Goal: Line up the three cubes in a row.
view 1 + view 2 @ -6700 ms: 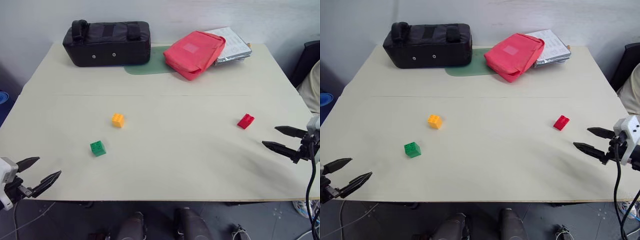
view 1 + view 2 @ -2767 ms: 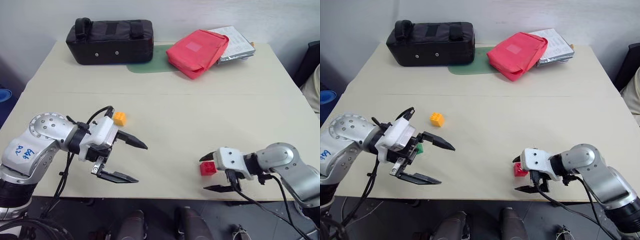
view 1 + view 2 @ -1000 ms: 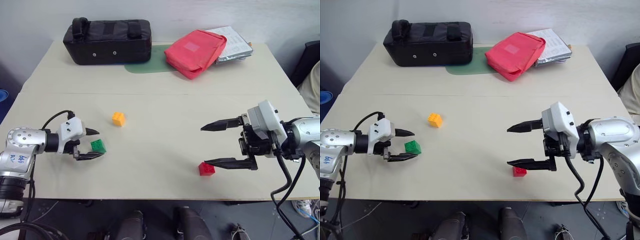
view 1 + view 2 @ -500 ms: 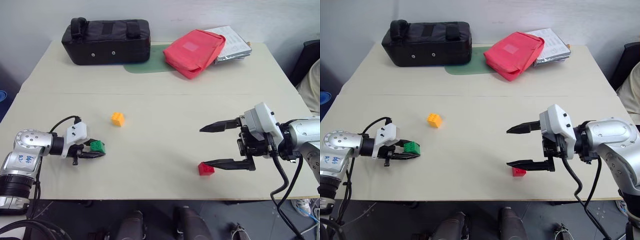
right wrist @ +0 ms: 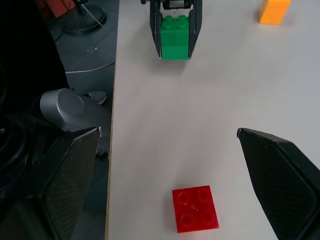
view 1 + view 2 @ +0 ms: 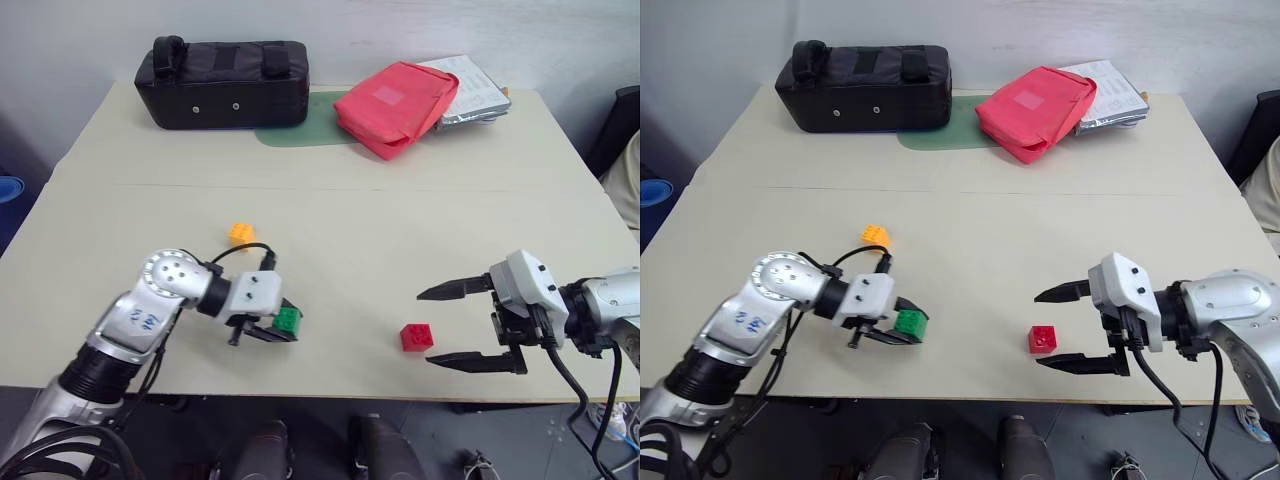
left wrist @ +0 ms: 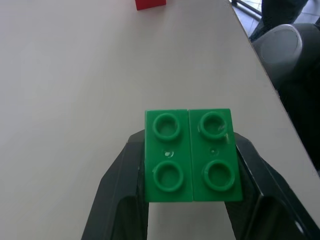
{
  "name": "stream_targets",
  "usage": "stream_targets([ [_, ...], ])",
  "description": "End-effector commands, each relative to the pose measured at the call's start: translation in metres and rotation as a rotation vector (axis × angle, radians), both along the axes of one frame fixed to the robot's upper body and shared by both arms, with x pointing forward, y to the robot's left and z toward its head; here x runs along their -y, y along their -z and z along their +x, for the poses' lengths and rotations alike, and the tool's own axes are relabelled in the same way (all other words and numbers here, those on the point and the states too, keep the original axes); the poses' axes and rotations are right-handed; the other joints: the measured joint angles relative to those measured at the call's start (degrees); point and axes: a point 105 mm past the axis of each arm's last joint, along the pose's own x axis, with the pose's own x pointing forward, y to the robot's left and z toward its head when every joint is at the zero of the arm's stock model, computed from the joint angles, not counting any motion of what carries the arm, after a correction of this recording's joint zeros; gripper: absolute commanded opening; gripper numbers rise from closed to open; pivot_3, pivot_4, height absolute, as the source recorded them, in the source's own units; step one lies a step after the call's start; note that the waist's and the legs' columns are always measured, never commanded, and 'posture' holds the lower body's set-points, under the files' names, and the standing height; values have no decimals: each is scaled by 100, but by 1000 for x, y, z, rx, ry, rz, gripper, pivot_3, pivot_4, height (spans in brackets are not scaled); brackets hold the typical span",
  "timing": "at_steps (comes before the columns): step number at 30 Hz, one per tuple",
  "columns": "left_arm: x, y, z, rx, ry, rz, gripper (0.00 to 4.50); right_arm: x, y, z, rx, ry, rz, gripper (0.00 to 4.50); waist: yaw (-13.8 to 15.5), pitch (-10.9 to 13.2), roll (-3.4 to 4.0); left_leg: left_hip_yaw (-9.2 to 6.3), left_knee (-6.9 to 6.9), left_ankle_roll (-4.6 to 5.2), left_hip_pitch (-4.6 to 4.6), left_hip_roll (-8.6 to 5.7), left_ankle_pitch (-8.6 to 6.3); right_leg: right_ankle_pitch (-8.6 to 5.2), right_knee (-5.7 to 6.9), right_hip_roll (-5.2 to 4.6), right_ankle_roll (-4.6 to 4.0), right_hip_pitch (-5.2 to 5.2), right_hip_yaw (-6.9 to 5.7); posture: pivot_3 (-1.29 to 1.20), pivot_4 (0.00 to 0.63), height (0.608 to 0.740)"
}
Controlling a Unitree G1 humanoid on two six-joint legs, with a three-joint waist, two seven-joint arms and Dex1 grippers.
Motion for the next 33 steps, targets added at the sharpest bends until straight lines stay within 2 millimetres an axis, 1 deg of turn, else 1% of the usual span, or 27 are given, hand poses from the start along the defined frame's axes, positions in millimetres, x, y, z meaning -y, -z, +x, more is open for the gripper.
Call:
stream_targets([
  [1, 13, -2, -5, 21, 5, 0, 1515, 1, -5, -8, 22, -14, -14, 4500, 6, 0, 0, 0, 2, 0, 0, 0, 0, 0, -1, -1, 0, 1, 1, 0, 150, 740],
  [4, 22, 3, 2, 33, -23, 4, 1515, 2, -2, -10, 17, -7, -18, 4500, 19, 0, 0, -1, 14, -1, 0, -1, 0, 0, -3, -1, 0, 4, 1, 0, 150, 740],
  [6, 32, 3, -1, 7, -18, -11, 1515, 2, -3, -10, 16, -1, -15, 4500, 24, 0, 0, -1, 22, 2, -1, -1, -1, 0, -1, -1, 1, 6, 0, 0, 150, 740],
  [10, 43, 17, -12, -32, -8, 21, 1515, 5, 2, -12, 16, 1, -37, 4500, 30, 0, 0, -3, 24, 11, -1, -1, -6, 1, -2, -1, 2, 6, 1, 0, 150, 740],
  [12, 48, 20, -14, -31, -6, 23, 1515, 8, 4, -11, 20, 8, -50, 4500, 30, 0, 0, -3, 24, 9, -1, -1, -5, 1, -2, -1, 2, 7, 2, 0, 150, 740],
  [14, 51, 20, -14, -29, -17, 24, 1515, 9, 5, -11, 23, 12, -56, 4500, 36, 0, 0, -2, 27, 9, -1, -2, -5, 1, -1, -1, 2, 7, 3, 0, 150, 740],
  [19, 57, 24, 1, 2, -99, 31, 1515, 7, 5, -11, 26, 12, -50, 4500, 54, 0, 0, -3, 29, 11, 0, -2, -6, 1, -1, -1, 2, 8, 3, 0, 150, 740],
  [23, 62, 25, -6, -12, -73, 27, 1515, 7, 6, -11, 25, 12, -52, 4500, 85, 0, 0, -3, 31, 9, -1, -3, -5, 1, -1, -1, 2, 8, 3, 0, 150, 740],
  [33, 66, 25, -8, -18, -59, 19, 1515, 6, 6, -11, 24, 11, -51, 4500, 138, 0, 0, -2, 33, 3, 0, -4, -2, 1, -2, -3, 3, 9, 4, 0, 150, 740],
])
